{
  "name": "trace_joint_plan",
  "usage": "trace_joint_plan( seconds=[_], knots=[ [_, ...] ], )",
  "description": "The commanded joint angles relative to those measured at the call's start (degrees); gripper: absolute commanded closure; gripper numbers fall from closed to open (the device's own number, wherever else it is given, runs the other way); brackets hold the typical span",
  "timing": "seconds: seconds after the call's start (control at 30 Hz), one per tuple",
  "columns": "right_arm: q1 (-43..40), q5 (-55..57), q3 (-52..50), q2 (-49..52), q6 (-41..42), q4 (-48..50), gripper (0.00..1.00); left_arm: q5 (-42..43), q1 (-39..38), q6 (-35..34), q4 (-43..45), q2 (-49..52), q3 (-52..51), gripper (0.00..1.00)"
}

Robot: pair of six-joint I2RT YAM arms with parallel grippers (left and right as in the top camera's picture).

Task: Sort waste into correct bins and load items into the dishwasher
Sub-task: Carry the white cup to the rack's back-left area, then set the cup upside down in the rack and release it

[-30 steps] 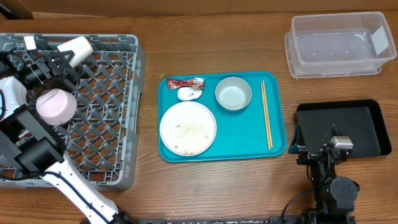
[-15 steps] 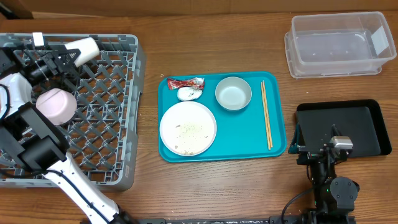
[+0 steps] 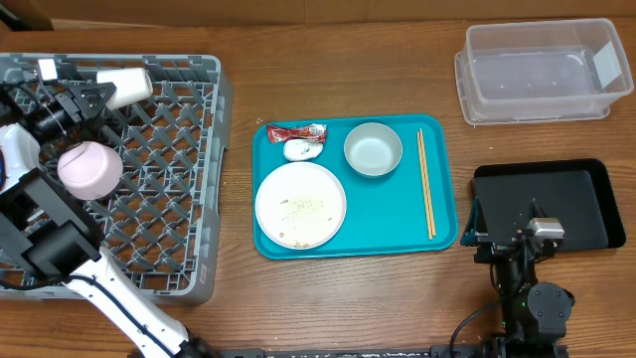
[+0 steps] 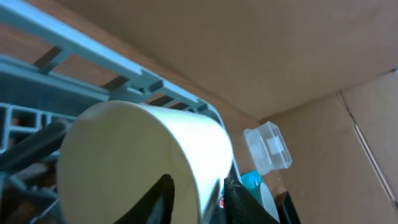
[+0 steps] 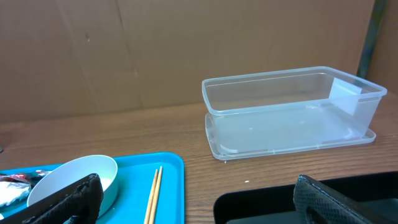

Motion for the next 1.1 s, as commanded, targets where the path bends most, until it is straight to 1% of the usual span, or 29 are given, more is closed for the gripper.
trace_joint_plan(
  seconds=[0.0,0.1,0.2,0.3,0.37,0.47,0.53,0.57,0.63,0.67,0.77,0.87,0.93,1.07],
  knots=[
    [-0.28,0.39,-0.61,-0.68,-0.2,0.33,0.0,-2.45,1.07,-6.1,0.39,0.39,-0.46,0.74],
    [-0.28,0.39,-0.61,-0.68,-0.2,0.33,0.0,-2.47,2.47,-9.27,0.33,0.39,-0.46,0.78],
    [-0.28,0.39,-0.61,-0.68,-0.2,0.35,0.0,-2.43,3.91,-12.63,0.2,0.39,-0.44,0.76],
    [-0.28,0.39,-0.61,-0.68,-0.2,0.33,0.0,-1.36,5.75,-17.68,0.09,0.39,-0.44,0.76],
    [-0.28,0.39,-0.61,-0.68,-0.2,0.35,0.0,0.87,6.78,-18.27,-0.26,0.35,-0.46,0.73],
    [-0.28,0.39,-0.61,-0.68,-0.2,0.35,0.0,5.2,8.52,-18.51,-0.31,0.28,-0.46,0.64],
    [-0.28,0.39,-0.61,-0.68,-0.2,0.35,0.0,7.52,9.35,-18.8,-0.55,0.2,-0.46,0.62],
    [-0.28,0.39,-0.61,-0.68,-0.2,0.33,0.0,8.35,9.7,-19.21,-0.66,0.15,-0.44,0.62],
    [-0.28,0.39,-0.61,-0.68,-0.2,0.33,0.0,10.38,10.29,-19.89,-0.7,-0.09,-0.44,0.68],
    [-0.28,0.39,-0.61,-0.68,-0.2,0.35,0.0,11.87,10.43,-20.24,-0.74,-0.61,-0.44,0.75],
    [-0.28,0.39,-0.61,-0.68,-0.2,0.35,0.0,11.65,10.19,-20.11,-1.57,-2.56,-0.44,0.96],
    [-0.28,0.39,-0.61,-0.68,-0.2,0.35,0.0,10.03,9.42,-20.28,-1.84,-5.97,-0.44,0.96],
    [-0.28,0.39,-0.61,-0.68,-0.2,0.35,0.0,6.95,8.46,-21.07,-1.79,-9.55,-0.44,0.96],
    [-0.28,0.39,-0.61,-0.68,-0.2,0.35,0.0,-3.52,5.18,-20.72,-1.79,-18.16,-0.44,0.96]
  ],
)
